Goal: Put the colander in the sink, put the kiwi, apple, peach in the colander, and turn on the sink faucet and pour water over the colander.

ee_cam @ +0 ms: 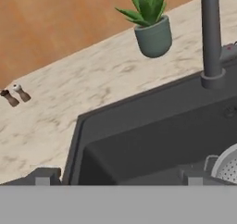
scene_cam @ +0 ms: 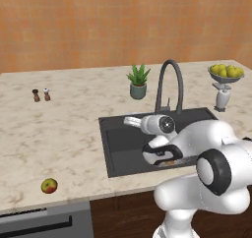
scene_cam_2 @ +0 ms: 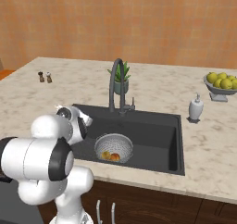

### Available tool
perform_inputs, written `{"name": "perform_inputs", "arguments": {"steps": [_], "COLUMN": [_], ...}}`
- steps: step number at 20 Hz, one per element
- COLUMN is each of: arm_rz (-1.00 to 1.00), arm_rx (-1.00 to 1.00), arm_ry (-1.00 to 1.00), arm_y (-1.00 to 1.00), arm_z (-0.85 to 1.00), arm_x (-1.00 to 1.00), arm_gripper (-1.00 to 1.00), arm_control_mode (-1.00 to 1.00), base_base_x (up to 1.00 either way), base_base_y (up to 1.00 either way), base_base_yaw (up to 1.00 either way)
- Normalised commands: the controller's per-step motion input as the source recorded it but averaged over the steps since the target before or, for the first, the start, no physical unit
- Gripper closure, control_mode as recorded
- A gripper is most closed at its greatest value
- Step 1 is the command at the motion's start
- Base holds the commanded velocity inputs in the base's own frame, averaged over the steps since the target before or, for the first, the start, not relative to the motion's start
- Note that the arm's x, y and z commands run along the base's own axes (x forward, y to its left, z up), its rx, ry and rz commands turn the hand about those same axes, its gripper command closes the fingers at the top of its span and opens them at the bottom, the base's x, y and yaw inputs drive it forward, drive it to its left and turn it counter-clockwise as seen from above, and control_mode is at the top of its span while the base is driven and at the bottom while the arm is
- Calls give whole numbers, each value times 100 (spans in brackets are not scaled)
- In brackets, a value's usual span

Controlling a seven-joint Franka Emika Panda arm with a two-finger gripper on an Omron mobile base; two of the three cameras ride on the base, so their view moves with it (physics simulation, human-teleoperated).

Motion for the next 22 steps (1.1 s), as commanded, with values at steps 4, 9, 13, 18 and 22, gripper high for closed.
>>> {"name": "perform_inputs", "arguments": {"steps": [4, 9, 13, 18, 22], "arm_rz": [4, 4, 8, 18, 19], "arm_rx": [-2, -7, -9, -12, -10], "arm_ry": [3, 9, 23, 27, 27], "arm_y": [30, 24, 31, 79, 66], "arm_z": [100, 100, 98, 38, 9], "arm_x": [14, 4, -10, -59, -71], "arm_gripper": [-100, -100, -100, -100, -100], "arm_control_mode": [-100, -100, -100, -100, -100], "base_base_x": [0, 0, 0, 0, 0], "base_base_y": [0, 0, 0, 0, 0], "base_base_yaw": [0, 0, 0, 0, 0]}}
